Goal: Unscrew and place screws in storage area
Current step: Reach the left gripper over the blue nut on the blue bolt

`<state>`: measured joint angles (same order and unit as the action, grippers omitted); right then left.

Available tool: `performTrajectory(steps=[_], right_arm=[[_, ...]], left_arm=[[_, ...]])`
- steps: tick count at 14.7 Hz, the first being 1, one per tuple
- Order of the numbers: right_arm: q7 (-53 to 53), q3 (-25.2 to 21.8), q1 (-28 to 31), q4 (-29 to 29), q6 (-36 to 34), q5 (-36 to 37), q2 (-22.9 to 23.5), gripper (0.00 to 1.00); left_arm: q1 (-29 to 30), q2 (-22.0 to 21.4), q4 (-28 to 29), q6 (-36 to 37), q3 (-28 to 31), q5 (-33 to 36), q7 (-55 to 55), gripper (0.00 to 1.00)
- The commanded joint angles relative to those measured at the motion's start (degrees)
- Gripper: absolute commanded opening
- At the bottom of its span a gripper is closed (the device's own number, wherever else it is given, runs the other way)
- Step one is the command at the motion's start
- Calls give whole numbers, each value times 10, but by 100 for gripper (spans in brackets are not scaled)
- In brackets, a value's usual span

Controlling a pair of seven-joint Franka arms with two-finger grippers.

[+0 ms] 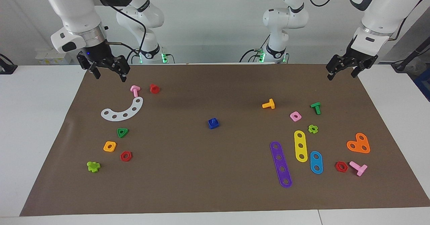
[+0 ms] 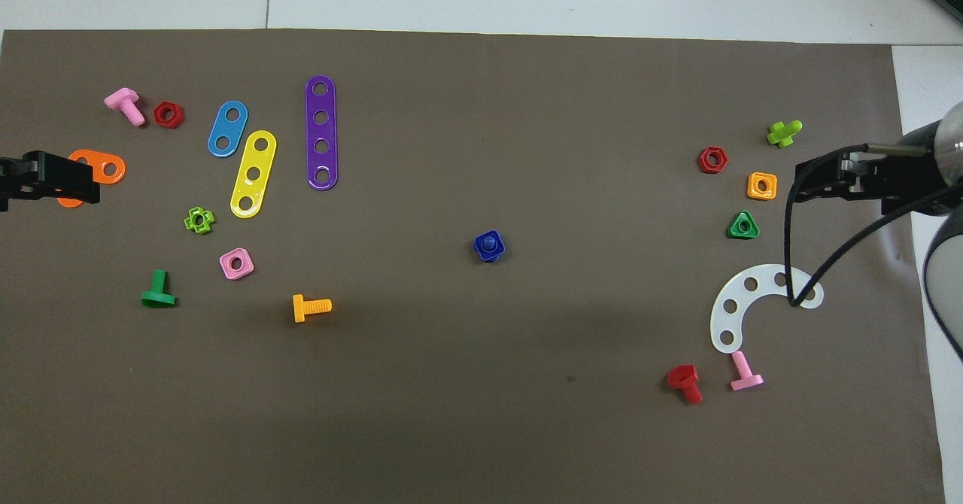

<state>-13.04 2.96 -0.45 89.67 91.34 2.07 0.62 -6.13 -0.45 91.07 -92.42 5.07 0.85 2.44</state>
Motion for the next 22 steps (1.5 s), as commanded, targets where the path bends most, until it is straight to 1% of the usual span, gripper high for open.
performTrajectory(steps=[1,4,6,7,9,10,12,15,16,18,20,21,22], right_arm=[[10,0,4,3,4,-11,-4,100],[11,0,4,4,4,-11,-4,100],[11,0,4,3,4,-11,-4,100],[10,0,4,4,4,-11,-4,100],[10,0,4,4,3,-11,-4,100],[10,0,4,4,3,-11,-4,100],[11,0,4,4,4,-11,-4,100],[11,0,4,4,4,-11,-4,100],[11,0,4,4,3,-11,-4,100],[11,0,4,4,4,-11,-4,100],[11,0,4,4,3,-11,-4,100],[11,0,4,4,3,-11,-4,100],[11,0,4,4,3,-11,-4,100]], left_arm=[[9,-7,12,-1,-6,7,-45,100],[0,-12,24,0,-8,7,-39,100],[-9,-17,43,-11,-16,6,-20,100],[-34,-16,45,-16,-16,-6,14,100],[-61,3,39,-24,-16,-44,84,100],[-84,13,39,-40,-16,-58,107,100],[-146,51,37,-82,-16,-60,196,100],[-218,105,37,-184,-16,-74,301,100],[-237,122,39,-217,-16,-75,323,99],[-272,157,39,-253,-16,-75,357,95],[-314,215,40,-321,-13,-73,405,92],[-325,240,39,-343,-13,-73,412,91],[-327,252,42,-362,-15,-72,412,90]])
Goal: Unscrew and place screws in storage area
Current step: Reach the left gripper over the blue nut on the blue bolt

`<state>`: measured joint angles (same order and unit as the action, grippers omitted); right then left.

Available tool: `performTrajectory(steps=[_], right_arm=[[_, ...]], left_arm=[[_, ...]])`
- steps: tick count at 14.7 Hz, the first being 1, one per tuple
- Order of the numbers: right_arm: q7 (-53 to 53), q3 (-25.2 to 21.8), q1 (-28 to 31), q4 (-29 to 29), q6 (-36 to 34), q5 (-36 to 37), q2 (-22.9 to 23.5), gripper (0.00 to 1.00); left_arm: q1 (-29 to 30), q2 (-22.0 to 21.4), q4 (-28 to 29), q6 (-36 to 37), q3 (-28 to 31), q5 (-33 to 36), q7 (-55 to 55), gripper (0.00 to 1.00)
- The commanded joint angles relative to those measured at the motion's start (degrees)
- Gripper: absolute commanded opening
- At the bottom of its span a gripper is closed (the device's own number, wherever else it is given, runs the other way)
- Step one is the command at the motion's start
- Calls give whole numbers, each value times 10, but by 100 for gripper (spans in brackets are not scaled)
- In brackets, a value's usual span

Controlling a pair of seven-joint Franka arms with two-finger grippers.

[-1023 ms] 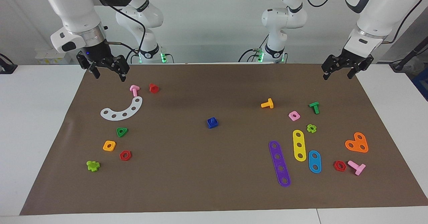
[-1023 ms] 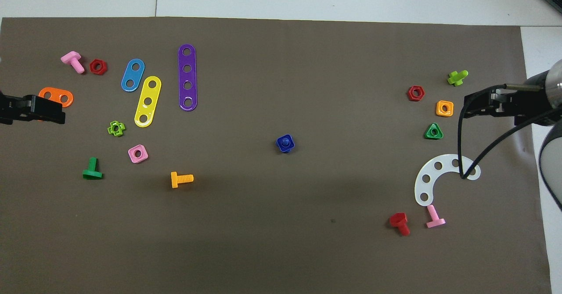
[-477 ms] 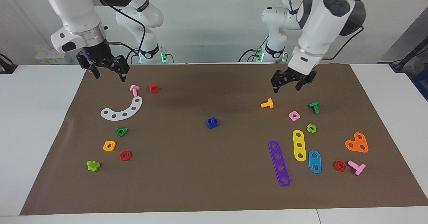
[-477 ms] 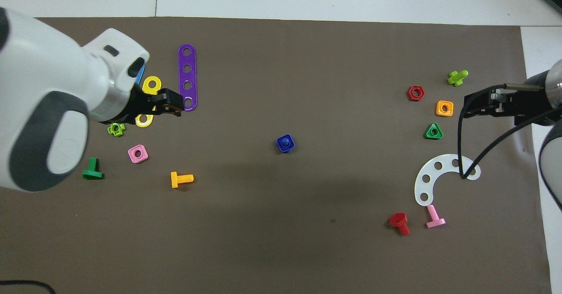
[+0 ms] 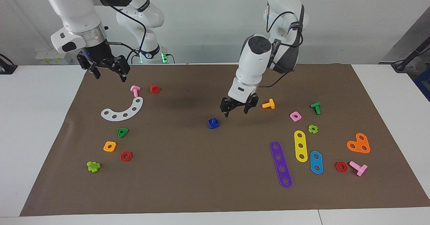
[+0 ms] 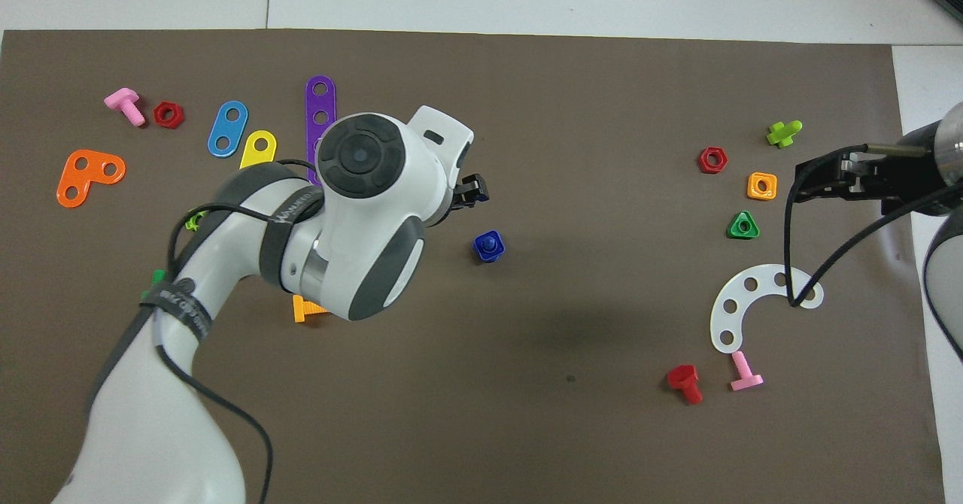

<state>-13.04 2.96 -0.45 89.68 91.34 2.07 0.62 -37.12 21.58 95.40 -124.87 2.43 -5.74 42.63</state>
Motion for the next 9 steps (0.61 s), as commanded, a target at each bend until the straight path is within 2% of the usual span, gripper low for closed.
performTrajectory(steps=[1,5,9], right_arm=[[11,0,4,4,3,-11,-4,100],[11,0,4,4,3,-11,-4,100],[11,0,4,4,3,-11,-4,100]], left_arm=[[-22,36,4,-50,12,-5,11,89],[-52,54,50,-135,12,0,4,79],[-63,50,73,-148,11,24,-91,77]])
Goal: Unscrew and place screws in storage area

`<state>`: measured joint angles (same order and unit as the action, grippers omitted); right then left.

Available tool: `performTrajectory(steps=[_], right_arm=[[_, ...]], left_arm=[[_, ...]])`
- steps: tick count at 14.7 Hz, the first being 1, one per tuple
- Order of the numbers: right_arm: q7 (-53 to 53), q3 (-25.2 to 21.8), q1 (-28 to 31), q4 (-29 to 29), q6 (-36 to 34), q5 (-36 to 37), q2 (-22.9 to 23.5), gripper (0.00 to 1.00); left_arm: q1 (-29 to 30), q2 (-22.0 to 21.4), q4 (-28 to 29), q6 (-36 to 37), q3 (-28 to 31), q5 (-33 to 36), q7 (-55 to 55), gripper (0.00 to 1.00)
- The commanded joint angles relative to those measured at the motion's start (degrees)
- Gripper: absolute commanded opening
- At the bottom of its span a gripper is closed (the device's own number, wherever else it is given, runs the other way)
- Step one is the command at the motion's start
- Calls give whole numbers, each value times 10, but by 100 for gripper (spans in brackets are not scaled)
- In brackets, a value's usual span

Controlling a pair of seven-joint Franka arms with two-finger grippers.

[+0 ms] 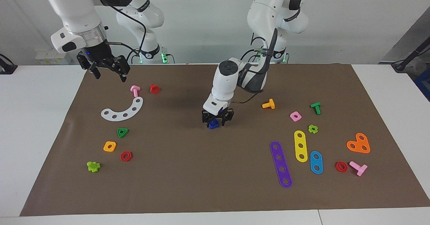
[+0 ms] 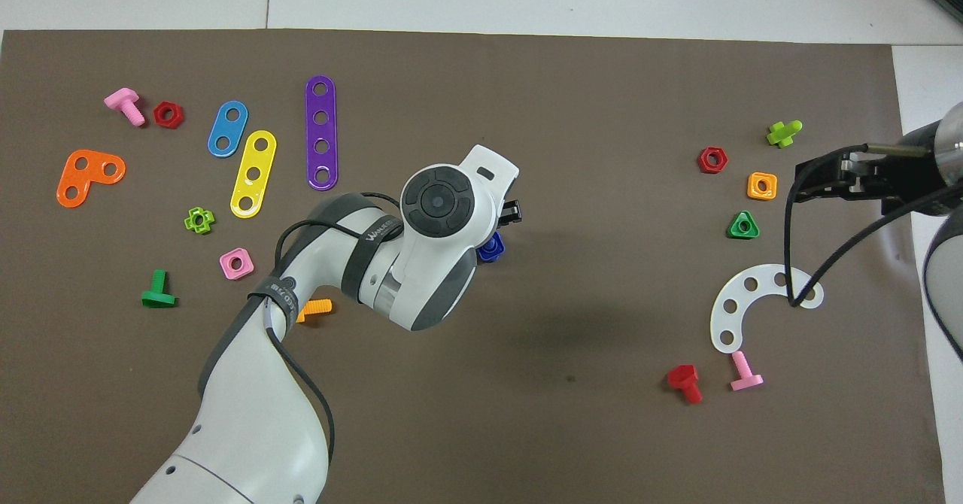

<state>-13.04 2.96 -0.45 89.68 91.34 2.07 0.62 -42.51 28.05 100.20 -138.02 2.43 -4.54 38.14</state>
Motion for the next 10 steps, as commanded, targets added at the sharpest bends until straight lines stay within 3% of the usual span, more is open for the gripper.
performTrajectory(steps=[1,4,7,8,10], right_arm=[[11,0,4,4,3,-11,-4,100],[11,0,4,4,3,-11,-4,100],[11,0,4,4,3,-11,-4,100],[11,0,4,4,3,-11,-4,100],[11,0,4,4,3,-11,-4,100]], left_arm=[[-9,-14,25,-15,11,13,-62,75],[-9,-14,20,-9,11,15,-79,57],[-9,-12,12,-8,11,51,-84,50],[-8,-13,12,-7,11,57,-84,44],[-7,-13,4,7,10,60,-84,18]])
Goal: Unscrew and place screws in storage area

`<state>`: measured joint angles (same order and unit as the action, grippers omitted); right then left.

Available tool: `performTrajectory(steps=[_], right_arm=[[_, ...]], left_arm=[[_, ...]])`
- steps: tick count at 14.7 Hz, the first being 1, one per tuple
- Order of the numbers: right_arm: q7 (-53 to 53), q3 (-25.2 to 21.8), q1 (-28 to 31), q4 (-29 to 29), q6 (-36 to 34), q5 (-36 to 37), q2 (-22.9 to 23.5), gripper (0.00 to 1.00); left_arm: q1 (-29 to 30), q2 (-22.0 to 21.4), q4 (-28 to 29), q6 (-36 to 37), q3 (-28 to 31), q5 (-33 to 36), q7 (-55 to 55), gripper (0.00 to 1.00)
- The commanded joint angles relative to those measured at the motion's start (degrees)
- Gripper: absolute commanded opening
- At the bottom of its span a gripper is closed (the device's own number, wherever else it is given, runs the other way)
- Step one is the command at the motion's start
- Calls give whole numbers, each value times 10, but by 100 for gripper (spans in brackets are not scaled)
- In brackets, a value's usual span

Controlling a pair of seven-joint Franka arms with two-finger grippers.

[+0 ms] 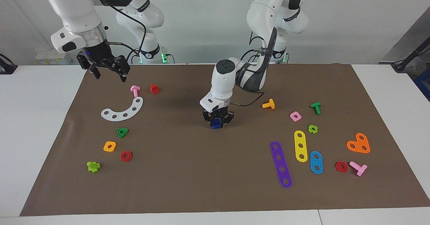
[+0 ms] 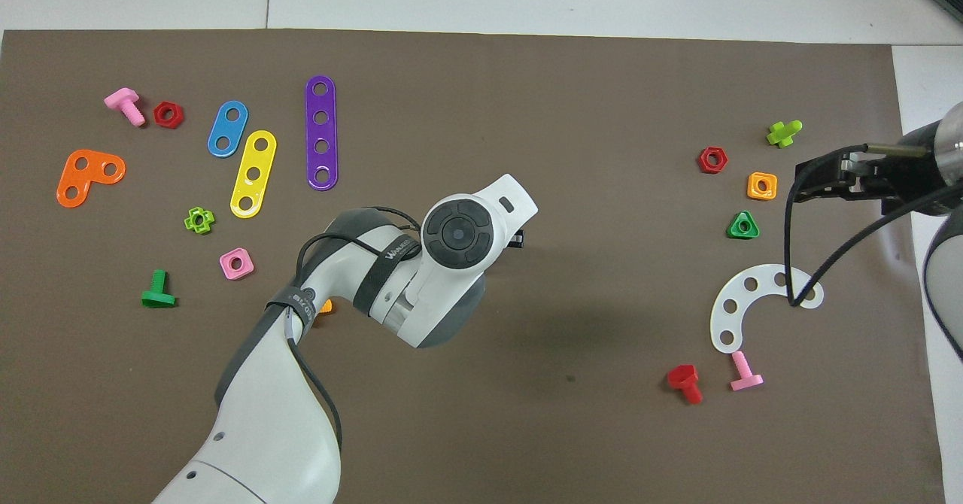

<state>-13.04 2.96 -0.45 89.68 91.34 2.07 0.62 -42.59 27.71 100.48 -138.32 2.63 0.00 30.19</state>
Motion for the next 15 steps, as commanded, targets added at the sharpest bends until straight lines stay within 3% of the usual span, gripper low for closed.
performTrajectory(steps=[1,4,7,12,14,15], right_arm=[[11,0,4,4,3,-11,-4,100],[11,0,4,4,3,-11,-4,100],[12,-1,7,4,-1,-11,-4,100],[14,1,3,4,-5,-11,-4,100],[8,2,-2,10,-9,-11,-8,100],[14,3,-3,11,-1,-11,-8,100]], left_arm=[[-2,-10,-13,33,8,15,-5,7],[21,14,-109,123,8,-1,-7,8],[68,32,-197,203,8,-66,-10,9],[185,-17,-194,306,4,-101,-149,11],[224,-36,-160,335,6,-100,-186,10],[236,-53,-116,330,7,-97,-190,10]])
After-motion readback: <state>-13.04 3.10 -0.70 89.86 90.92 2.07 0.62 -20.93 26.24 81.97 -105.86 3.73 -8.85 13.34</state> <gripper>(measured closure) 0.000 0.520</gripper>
